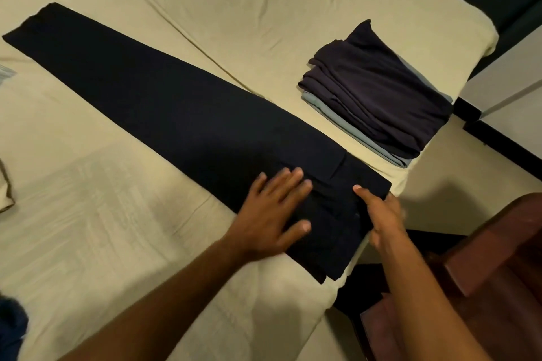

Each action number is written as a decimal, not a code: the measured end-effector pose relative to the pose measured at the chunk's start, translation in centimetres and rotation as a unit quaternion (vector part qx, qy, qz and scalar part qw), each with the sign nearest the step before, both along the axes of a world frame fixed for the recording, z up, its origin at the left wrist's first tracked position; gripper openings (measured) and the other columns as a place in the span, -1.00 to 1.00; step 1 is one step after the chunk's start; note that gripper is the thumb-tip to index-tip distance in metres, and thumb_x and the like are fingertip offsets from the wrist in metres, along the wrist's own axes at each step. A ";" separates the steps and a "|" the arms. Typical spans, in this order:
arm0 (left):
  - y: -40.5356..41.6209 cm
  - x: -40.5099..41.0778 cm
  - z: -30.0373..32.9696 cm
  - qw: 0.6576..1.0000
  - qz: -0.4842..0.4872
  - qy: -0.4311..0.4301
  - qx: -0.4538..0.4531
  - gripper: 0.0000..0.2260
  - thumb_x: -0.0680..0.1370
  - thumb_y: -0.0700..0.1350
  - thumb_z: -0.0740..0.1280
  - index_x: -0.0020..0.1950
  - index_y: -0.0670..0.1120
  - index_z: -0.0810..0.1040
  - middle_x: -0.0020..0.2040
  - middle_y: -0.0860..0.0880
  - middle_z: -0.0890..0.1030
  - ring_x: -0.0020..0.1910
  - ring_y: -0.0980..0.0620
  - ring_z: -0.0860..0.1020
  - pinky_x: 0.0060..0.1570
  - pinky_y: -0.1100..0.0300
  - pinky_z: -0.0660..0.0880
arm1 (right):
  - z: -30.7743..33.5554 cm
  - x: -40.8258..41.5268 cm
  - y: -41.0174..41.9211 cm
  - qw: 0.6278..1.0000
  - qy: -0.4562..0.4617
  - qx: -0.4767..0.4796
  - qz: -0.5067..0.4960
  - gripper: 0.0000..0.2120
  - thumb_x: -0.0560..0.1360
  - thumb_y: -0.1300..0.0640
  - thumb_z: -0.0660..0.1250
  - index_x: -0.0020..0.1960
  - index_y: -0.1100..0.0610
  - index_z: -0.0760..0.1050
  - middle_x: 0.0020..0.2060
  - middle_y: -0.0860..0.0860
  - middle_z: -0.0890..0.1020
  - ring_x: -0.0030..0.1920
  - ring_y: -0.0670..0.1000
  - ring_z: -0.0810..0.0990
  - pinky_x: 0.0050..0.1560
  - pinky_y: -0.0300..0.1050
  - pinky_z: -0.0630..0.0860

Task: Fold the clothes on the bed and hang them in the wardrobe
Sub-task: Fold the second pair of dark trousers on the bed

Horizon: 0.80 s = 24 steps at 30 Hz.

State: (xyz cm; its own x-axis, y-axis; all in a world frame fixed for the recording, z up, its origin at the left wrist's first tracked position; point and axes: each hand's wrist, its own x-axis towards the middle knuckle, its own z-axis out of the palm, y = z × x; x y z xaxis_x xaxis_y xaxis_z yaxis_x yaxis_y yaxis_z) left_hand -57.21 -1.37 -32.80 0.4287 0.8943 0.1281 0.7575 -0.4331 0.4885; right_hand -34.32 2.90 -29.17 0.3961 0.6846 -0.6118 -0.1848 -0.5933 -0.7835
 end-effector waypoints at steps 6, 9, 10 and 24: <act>8.4 -3.1 -1.7 0.979 0.069 0.166 -0.099 -0.23 0.50 0.47 -0.26 0.63 0.12 -0.22 0.64 0.02 -0.24 0.59 -0.02 -0.31 0.52 -0.23 -0.28 | -0.3 1.5 -0.8 0.998 0.057 -0.022 0.028 -0.52 0.43 0.10 0.53 0.31 0.08 0.51 0.06 0.00 0.72 0.05 0.03 0.71 -0.10 -0.04 0.63; 8.9 -3.3 -3.3 0.968 0.050 0.204 -0.137 -0.21 0.46 0.49 -0.32 0.61 0.14 -0.27 0.62 0.02 -0.31 0.57 -0.05 -0.36 0.49 -0.26 -0.33 | 0.2 1.7 -0.6 0.993 0.058 -0.048 0.095 -0.56 0.42 0.05 0.52 0.27 -0.02 0.55 0.06 -0.04 0.72 0.09 0.06 0.69 0.04 0.07 0.61; 8.9 -3.2 -3.4 0.967 0.052 0.203 -0.142 -0.20 0.45 0.49 -0.33 0.61 0.14 -0.27 0.62 0.02 -0.32 0.57 -0.05 -0.36 0.49 -0.26 -0.34 | 0.3 1.8 -0.6 0.990 0.055 -0.060 0.117 -0.59 0.43 0.04 0.52 0.25 -0.04 0.57 0.04 -0.05 0.72 0.10 0.06 0.68 0.07 0.08 0.60; 12.3 -5.3 -3.0 0.972 0.036 0.174 -0.155 -0.22 0.40 0.47 -0.49 0.59 0.19 -0.32 0.61 0.05 -0.32 0.57 -0.01 -0.37 0.49 -0.22 -0.37 | 9.5 -3.8 1.7 0.969 0.231 -0.055 0.068 -0.83 0.48 0.26 0.36 -0.25 0.17 0.69 -0.28 0.07 0.72 -0.40 -0.03 0.68 -0.43 -0.14 0.61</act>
